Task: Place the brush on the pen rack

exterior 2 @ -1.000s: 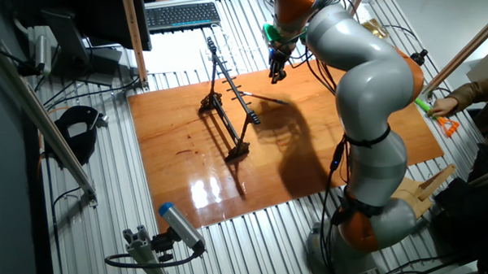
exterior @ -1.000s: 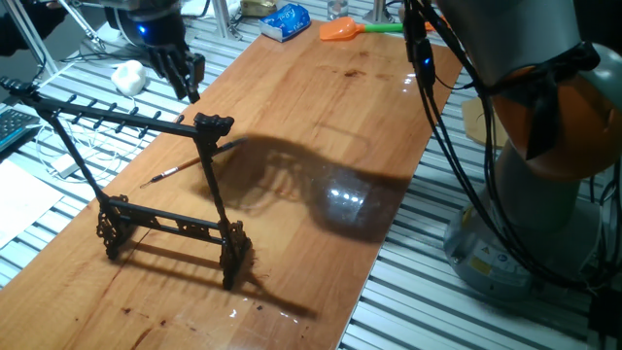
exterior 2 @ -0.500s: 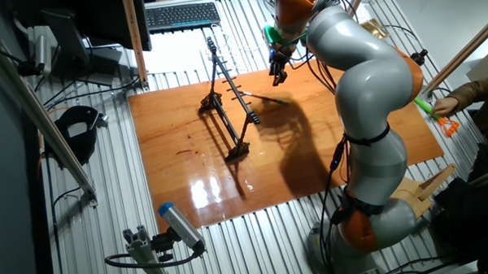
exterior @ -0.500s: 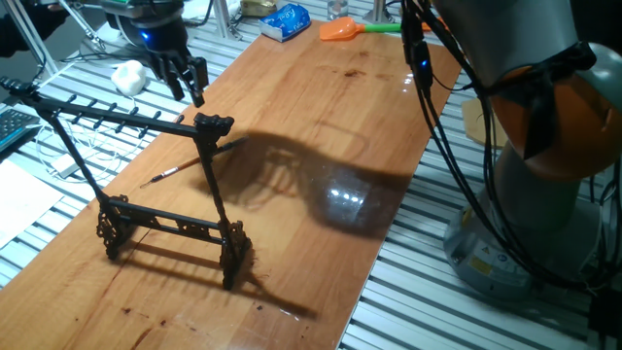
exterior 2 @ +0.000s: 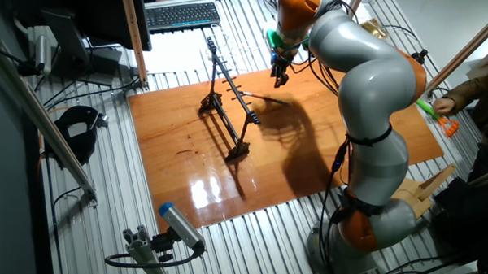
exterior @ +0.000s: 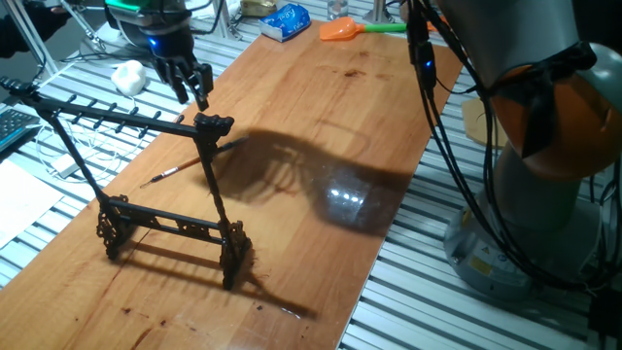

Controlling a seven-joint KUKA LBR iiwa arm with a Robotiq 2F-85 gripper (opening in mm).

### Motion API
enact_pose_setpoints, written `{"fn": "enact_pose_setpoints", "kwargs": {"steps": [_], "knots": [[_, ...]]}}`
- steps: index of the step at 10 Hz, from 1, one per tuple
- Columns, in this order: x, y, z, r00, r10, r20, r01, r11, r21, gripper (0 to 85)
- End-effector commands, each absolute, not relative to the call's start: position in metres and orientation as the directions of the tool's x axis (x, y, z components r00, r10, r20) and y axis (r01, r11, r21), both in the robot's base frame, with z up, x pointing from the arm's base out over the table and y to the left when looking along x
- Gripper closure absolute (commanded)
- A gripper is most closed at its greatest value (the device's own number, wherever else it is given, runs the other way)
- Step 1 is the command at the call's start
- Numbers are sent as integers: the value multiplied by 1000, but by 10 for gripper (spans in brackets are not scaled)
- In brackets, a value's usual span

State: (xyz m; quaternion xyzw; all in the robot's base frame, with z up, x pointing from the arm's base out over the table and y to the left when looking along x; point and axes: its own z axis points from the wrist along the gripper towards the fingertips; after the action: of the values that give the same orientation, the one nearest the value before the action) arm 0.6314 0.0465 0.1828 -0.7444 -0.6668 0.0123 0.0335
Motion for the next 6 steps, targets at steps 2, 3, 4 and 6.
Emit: {"fn": "enact_pose_setpoints", "kwargs": {"steps": [2, 3, 4, 6], "knots": [[632, 46, 179, 109, 994, 29, 992, -107, -61, 340], [632, 46, 179, 111, 993, 27, 992, -109, -60, 340], [632, 46, 178, 116, 993, 29, 992, -114, -59, 340], [632, 48, 174, 120, 992, 28, 992, -119, -51, 340]]}}
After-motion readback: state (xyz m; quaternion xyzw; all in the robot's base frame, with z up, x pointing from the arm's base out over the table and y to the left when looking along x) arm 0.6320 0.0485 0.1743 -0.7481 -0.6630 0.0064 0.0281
